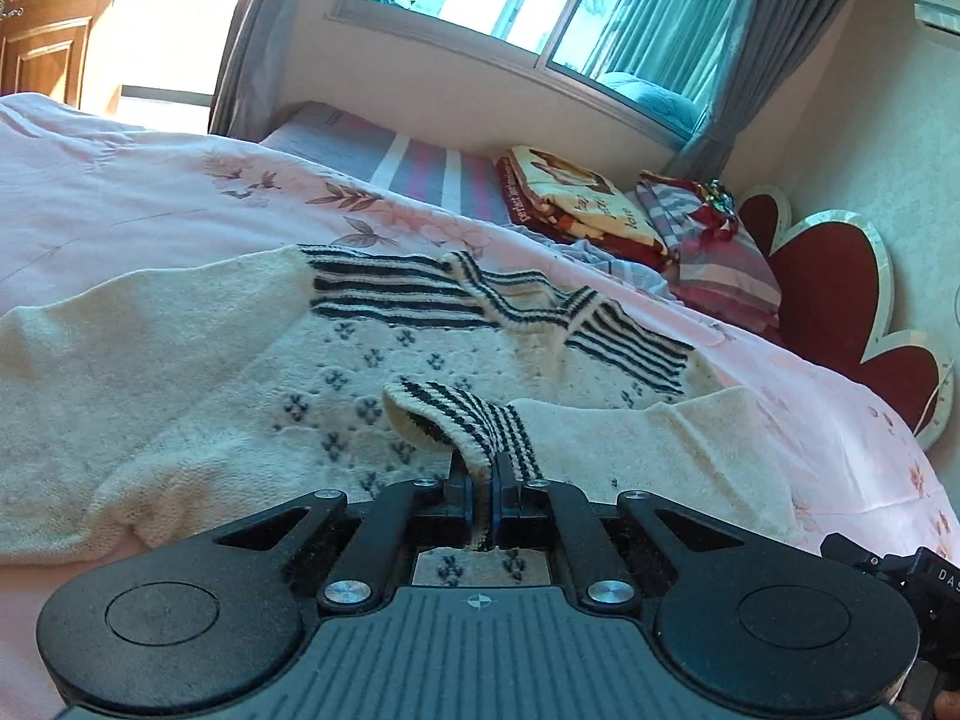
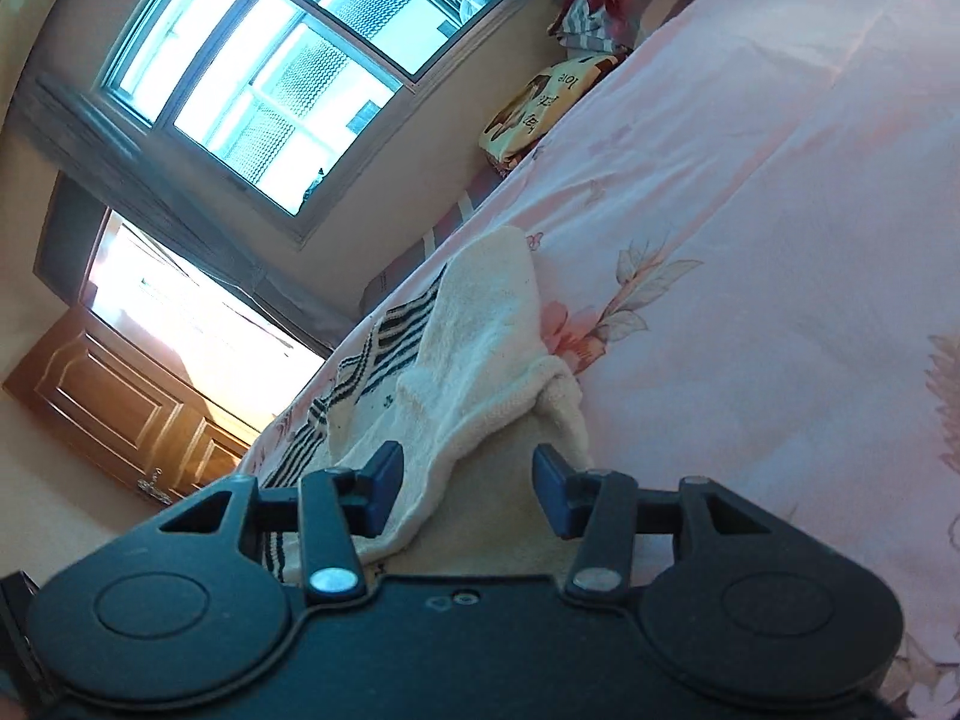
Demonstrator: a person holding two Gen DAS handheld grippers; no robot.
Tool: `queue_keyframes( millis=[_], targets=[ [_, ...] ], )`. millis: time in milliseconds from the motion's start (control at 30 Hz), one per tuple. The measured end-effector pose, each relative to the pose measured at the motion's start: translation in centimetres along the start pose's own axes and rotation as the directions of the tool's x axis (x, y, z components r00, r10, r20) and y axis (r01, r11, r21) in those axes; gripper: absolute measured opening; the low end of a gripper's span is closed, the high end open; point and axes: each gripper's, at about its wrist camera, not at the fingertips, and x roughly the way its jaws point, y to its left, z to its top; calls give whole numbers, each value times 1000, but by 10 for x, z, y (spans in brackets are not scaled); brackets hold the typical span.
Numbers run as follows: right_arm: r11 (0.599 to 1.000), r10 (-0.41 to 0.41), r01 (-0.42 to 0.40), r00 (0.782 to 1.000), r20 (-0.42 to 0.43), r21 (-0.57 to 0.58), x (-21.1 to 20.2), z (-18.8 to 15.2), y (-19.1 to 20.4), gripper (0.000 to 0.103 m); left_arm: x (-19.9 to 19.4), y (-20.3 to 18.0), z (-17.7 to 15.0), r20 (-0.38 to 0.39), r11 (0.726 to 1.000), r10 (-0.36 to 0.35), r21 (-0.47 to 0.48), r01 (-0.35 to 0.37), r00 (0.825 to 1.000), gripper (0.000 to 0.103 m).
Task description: Fold small clothes
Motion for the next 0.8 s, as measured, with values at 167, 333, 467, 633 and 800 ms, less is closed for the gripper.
queue_keyframes(
  millis=[167, 333, 467, 633, 800],
  targets=[
    [994, 24, -23, 1000, -15, 107, 22, 9, -7, 48, 2, 6, -7, -17, 1000, 3, 1, -3, 1000, 6],
    [991, -67, 66, 998, 4, 120, 34, 19, -12, 7, 9, 5, -8, -41, 1000, 8, 18, -7, 999, 6],
    [996, -85, 84, 995, 52, 19, 22, 23, 1, 7, 3, 1, -8, -17, 998, -21, 51, 21, 1000, 5],
    [991, -136, 136, 991, 19, -6, 35, 16, -6, 6, 18, -5, -13, -70, 993, 37, 117, -28, 997, 5],
    [993, -113, 113, 994, 7, -44, 30, 12, -5, 6, 19, -3, -27, -93, 991, 51, 131, -39, 994, 5]
  ],
)
